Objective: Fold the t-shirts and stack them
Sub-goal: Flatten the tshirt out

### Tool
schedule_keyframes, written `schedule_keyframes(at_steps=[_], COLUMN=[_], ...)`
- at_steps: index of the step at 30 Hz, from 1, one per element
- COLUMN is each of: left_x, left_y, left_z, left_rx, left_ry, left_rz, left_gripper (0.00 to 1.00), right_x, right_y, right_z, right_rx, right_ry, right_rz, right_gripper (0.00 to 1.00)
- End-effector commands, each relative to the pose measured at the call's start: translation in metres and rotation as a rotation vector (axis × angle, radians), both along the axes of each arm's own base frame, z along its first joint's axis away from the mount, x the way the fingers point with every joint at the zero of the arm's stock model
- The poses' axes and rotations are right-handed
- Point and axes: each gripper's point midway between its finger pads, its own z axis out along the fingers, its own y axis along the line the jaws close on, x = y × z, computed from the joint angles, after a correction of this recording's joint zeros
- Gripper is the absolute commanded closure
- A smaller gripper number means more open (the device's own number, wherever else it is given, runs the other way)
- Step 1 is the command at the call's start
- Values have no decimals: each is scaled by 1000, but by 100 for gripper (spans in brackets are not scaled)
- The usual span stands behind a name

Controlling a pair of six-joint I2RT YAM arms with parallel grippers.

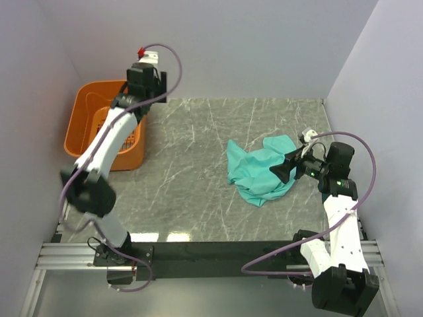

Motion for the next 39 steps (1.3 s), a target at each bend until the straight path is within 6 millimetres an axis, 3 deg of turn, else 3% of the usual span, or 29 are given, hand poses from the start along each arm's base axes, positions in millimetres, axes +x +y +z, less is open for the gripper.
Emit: schedule_keyframes(at_steps=[1, 2, 3, 5, 7, 8, 10, 12, 13, 15, 16, 18, 19, 20, 21, 23, 24, 25, 27, 28, 29, 30, 39], left_x=[-67, -82, -92, -129, -148, -155, -167, -170, -170, -166, -167, -163, -164, -161, -162, -161, -161, -159, -157, -159, -153, -153, -146], left_y=[-71, -93, -108, -141, -168, -177, -204, -221, -236, -254, -268, -285, -296, -304, -314, -330, -336, -347, -357, -361, -368, -371, -382], left_z=[83, 57, 59, 37, 34, 9, -8, -29, -49, -58, -80, -87, -106, -107, -124, -125, -143, -138, -149, -168, -163, -178, -196], left_rx=[-118, -152, -209, -299, -411, -434, -513, -531, -525, -519, -505, -505, -499, -504, -504, -517, -511, -517, -504, -485, -483, -465, -393], left_ry=[-190, -137, -157, -116, -116, -66, -4, 56, 108, 130, 182, 199, 243, 244, 280, 293, 335, 328, 355, 402, 388, 415, 441], left_rz=[-231, -325, -374, -512, -595, -616, -685, -704, -720, -740, -754, -775, -789, -798, -805, -835, -833, -848, -847, -838, -836, -829, -808], left_gripper=[19, 19, 19, 18, 19, 18, 18, 18, 18, 18, 18, 19, 19, 19, 20, 21, 22, 23, 25, 26, 27, 27, 33], right_x=[7, 7, 8, 12, 16, 17, 20, 23, 24, 26, 26, 28, 28, 29, 30, 31, 32, 32, 34, 33, 33, 33, 33], right_y=[-8, -9, -11, -16, -21, -23, -27, -31, -33, -36, -37, -39, -40, -40, -42, -43, -44, -45, -46, -46, -45, -46, -46], right_z=[11, 10, 9, 5, 1, -1, -5, -8, -12, -15, -17, -17, -18, -18, -19, -21, -22, -24, -25, -26, -25, -26, -23], right_rx=[-57, -63, -68, -83, -100, -105, -116, -130, -131, -141, -143, -149, -149, -150, -153, -154, -155, -157, -155, -156, -156, -154, -153], right_ry=[-55, -53, -50, -41, -25, -18, -3, 10, 23, 39, 46, 49, 53, 51, 57, 67, 72, 80, 90, 97, 97, 100, 93], right_rz=[-12, -19, -26, -53, -84, -94, -111, -133, -138, -152, -155, -167, -171, -173, -179, -190, -194, -199, -201, -198, -197, -197, -204], right_gripper=[7, 7, 7, 8, 8, 8, 9, 9, 9, 11, 11, 11, 11, 11, 11, 11, 11, 12, 13, 14, 14, 14, 14])
